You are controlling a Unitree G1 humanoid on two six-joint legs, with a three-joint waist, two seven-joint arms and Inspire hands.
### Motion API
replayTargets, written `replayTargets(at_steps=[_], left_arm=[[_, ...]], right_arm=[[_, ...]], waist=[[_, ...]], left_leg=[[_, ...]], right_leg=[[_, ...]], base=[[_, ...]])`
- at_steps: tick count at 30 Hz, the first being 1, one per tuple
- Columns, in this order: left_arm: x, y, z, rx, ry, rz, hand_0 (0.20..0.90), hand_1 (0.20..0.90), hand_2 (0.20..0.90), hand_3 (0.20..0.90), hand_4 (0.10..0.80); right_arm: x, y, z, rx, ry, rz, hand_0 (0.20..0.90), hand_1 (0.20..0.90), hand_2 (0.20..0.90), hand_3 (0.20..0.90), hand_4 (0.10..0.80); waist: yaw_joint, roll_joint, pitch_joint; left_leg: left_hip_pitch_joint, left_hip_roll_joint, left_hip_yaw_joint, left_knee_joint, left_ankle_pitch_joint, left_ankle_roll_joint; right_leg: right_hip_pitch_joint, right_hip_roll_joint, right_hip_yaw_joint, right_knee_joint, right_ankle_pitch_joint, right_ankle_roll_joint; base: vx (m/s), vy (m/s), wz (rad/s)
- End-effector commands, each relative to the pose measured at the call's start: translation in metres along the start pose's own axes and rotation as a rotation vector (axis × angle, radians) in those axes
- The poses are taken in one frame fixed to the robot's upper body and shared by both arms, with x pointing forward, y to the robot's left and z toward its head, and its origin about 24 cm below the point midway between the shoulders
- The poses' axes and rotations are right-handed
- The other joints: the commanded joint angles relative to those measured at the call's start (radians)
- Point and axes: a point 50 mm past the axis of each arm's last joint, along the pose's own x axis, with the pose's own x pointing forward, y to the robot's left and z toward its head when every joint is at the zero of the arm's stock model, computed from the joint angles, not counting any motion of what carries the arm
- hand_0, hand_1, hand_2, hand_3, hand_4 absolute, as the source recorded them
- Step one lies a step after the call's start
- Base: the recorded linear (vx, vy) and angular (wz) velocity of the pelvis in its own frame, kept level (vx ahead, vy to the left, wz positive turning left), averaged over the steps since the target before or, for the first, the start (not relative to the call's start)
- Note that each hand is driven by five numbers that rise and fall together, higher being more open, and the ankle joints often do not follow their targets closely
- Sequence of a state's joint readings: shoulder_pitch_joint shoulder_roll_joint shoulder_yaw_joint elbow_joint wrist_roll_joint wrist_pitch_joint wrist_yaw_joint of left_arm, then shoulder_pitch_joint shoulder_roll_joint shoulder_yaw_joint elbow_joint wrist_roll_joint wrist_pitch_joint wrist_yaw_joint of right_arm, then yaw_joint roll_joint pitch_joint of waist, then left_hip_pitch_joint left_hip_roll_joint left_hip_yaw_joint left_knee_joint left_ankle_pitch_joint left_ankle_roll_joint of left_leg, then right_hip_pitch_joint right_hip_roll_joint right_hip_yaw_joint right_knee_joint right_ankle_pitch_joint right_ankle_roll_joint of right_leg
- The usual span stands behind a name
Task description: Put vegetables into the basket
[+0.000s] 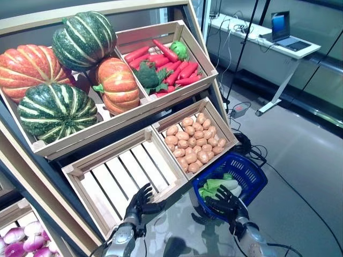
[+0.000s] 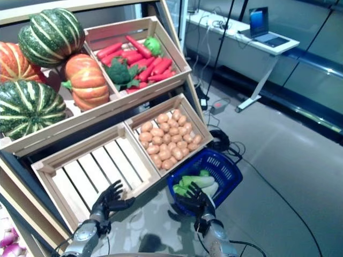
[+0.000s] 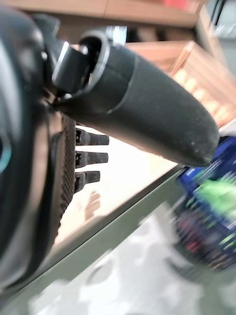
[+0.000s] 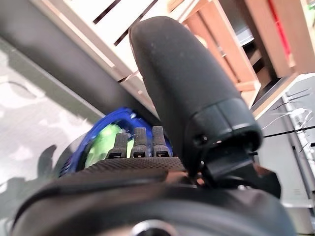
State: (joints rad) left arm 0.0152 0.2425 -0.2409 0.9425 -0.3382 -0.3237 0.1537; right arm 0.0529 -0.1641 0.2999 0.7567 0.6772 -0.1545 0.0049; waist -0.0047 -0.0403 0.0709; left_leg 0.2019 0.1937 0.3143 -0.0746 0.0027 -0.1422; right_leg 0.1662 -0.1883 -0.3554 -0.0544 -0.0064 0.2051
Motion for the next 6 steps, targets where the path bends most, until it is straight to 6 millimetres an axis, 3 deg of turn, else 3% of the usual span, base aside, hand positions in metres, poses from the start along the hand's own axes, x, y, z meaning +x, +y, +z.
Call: replayTargets(at_steps=[1, 3, 6], left_arm=[[0.012, -0.004, 0.032, 0.024, -0.171, 0.070, 0.900, 0.900, 0.900, 0.900, 0.800], [0.012, -0.014, 0.026, 0.069, -0.143, 0.029, 0.900, 0.900, 0.900, 0.900, 0.800], [0.012, -0.019, 0.022, 0.043, -0.120, 0.020, 0.900, 0.900, 0.900, 0.900, 0.800]], right_arm=[[0.013, 0.020, 0.009, 0.071, -0.029, 0.067, 0.900, 0.900, 0.900, 0.900, 0.800], [0.013, 0.017, -0.003, 0.076, 0.040, 0.049, 0.900, 0.900, 0.900, 0.900, 0.800], [0.016, 0.009, 0.002, 0.035, 0.013, 0.012, 0.900, 0.900, 0.900, 0.900, 0.800]], waist=[[-0.003, 0.014, 0.025], [0.004, 0.019, 0.035], [0.011, 0.026, 0.044]], left_leg=[[-0.055, -0.021, -0.019, -0.013, 0.035, 0.045], [-0.058, -0.020, -0.026, -0.013, 0.038, 0.041], [-0.057, -0.019, -0.038, -0.013, 0.039, 0.038]], right_leg=[[-0.020, 0.008, 0.028, -0.012, 0.057, -0.073], [-0.021, 0.007, 0.027, -0.009, 0.056, -0.076], [-0.013, 0.007, 0.021, -0.011, 0.055, -0.078]], base=[[-0.016, -0.018, 0.05], [-0.040, -0.005, 0.07], [-0.040, 0.017, 0.05]])
